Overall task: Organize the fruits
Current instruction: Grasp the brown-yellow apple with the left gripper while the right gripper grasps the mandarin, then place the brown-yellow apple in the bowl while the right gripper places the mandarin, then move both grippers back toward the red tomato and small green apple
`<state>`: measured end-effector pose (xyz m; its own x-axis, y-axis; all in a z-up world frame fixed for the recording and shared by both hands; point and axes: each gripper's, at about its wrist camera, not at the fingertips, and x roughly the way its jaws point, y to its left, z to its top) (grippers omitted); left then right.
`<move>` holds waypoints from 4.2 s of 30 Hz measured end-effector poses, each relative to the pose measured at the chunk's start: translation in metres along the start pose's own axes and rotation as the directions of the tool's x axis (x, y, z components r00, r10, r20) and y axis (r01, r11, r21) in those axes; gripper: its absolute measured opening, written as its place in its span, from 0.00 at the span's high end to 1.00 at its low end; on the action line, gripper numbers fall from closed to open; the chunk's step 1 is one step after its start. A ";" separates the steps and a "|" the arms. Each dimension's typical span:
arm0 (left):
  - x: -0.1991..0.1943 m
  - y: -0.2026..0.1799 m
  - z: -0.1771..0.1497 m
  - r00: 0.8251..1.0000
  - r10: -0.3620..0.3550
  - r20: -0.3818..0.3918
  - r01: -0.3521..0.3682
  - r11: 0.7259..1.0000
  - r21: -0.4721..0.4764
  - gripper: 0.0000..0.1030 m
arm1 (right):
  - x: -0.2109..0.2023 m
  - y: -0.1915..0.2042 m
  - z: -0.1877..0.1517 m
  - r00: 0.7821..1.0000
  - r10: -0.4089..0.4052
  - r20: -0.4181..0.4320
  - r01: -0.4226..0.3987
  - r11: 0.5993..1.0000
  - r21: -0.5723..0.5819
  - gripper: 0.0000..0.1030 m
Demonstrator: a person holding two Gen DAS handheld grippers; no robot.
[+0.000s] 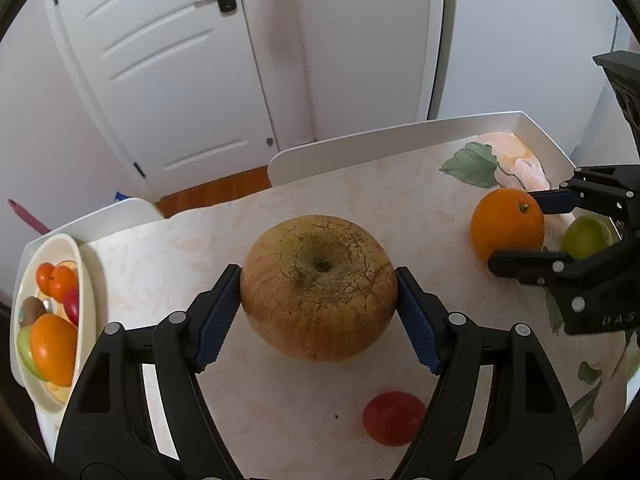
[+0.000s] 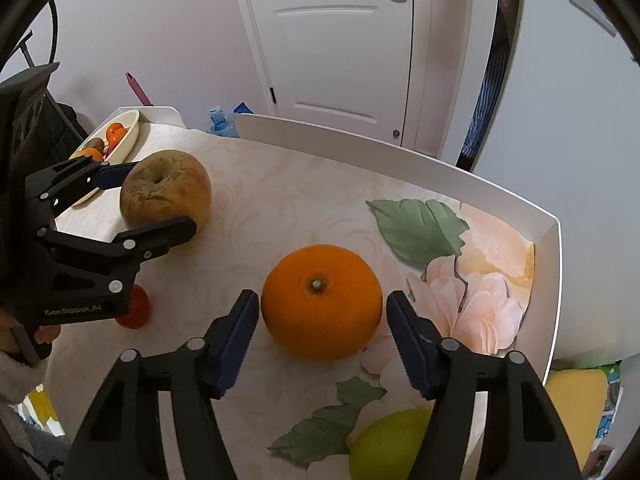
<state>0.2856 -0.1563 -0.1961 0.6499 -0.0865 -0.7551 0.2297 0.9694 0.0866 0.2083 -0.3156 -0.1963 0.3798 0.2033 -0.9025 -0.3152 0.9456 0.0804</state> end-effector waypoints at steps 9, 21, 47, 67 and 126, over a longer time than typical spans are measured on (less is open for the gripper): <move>-0.015 0.005 -0.005 1.000 0.019 0.018 -0.018 0.999 -0.047 0.22 | -0.006 0.009 -0.001 1.000 0.004 0.011 -0.004 1.000 -0.019 0.47; -0.077 0.047 -0.017 0.995 0.081 0.058 -0.069 0.981 -0.181 0.22 | -0.036 0.043 0.021 0.998 0.056 0.043 -0.053 0.996 -0.070 0.47; -0.144 0.252 -0.085 0.982 0.182 0.048 -0.162 0.949 -0.270 0.22 | -0.019 0.228 0.100 0.990 0.117 0.084 -0.108 0.989 -0.101 0.47; -0.085 0.302 -0.108 0.992 0.128 0.006 -0.125 0.975 -0.186 0.22 | 0.032 0.283 0.140 0.994 0.091 0.066 -0.087 0.995 -0.054 0.47; -0.140 0.307 -0.132 0.990 0.136 0.034 -0.125 0.964 -0.233 0.00 | 0.053 0.293 0.156 0.989 0.136 0.064 -0.135 0.990 -0.031 0.11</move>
<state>0.1696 0.1836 -0.1490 0.6994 0.0385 -0.7137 -0.0284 0.9993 0.0260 0.2713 0.0119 -0.1544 0.3884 0.3462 -0.8540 -0.3902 0.9013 0.1880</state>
